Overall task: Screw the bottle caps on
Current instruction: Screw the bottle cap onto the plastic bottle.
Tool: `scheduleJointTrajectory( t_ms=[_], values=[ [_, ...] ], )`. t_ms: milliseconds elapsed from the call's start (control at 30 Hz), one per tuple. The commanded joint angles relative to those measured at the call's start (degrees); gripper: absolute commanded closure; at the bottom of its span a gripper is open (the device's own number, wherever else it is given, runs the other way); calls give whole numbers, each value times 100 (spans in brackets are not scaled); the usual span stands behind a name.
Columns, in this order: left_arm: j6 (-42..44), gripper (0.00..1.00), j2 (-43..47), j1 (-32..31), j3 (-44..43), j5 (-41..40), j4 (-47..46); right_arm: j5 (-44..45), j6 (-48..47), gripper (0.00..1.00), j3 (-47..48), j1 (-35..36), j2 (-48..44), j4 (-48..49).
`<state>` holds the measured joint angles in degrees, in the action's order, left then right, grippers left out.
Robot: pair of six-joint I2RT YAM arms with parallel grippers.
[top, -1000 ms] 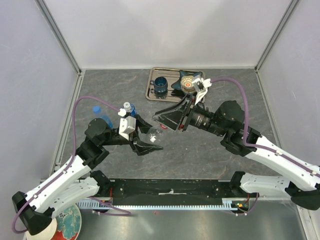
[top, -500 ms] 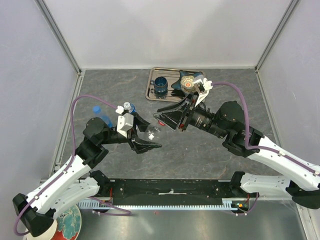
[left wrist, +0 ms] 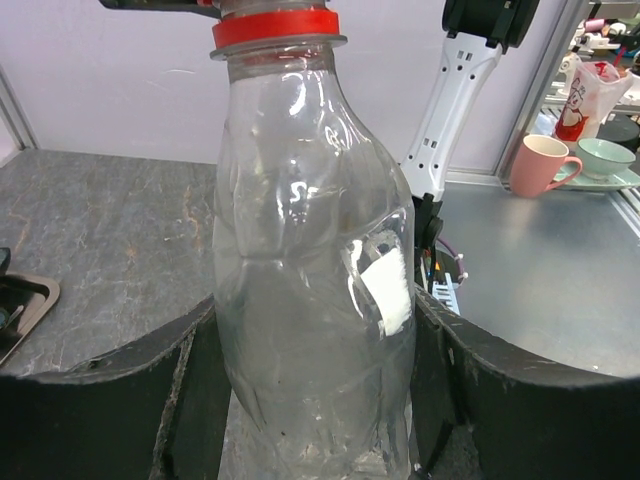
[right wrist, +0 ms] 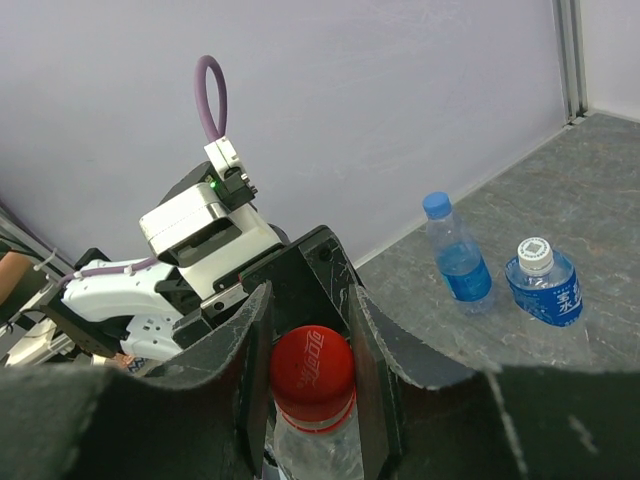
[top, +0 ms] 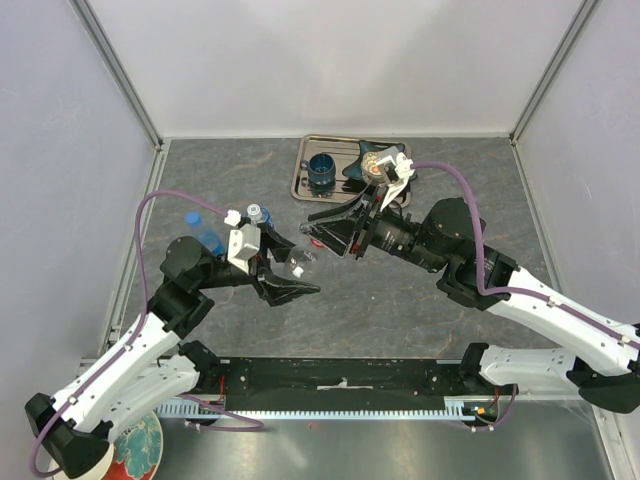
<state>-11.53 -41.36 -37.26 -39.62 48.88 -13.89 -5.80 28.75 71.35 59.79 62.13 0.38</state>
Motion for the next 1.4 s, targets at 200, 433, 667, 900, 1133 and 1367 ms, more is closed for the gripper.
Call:
scheduleJointTrajectory(
  t_ms=[200, 433, 667, 900, 1133, 1367],
  values=[
    [-525, 98, 304, 262, 165, -203, -544, -35, -177, 74, 107, 164, 1, 155],
    [-816, 98, 322, 368, 139, -537, -615, 88, -484, 74, 265, 384, 396, 252],
    [-1036, 98, 366, 509, 77, -713, -632, 220, -713, 75, 415, 578, 836, 322],
    [-755, 98, 454, 631, 191, -810, -553, 308, -845, 77, 608, 604, 862, -450],
    [-570, 98, 454, 737, 218, -977, -553, 255, -652, 77, 450, 657, 757, -733],
    [-499, 98, 436, 878, 59, -907, -527, 553, -546, 81, 257, 1051, 1099, -618]
  ],
)
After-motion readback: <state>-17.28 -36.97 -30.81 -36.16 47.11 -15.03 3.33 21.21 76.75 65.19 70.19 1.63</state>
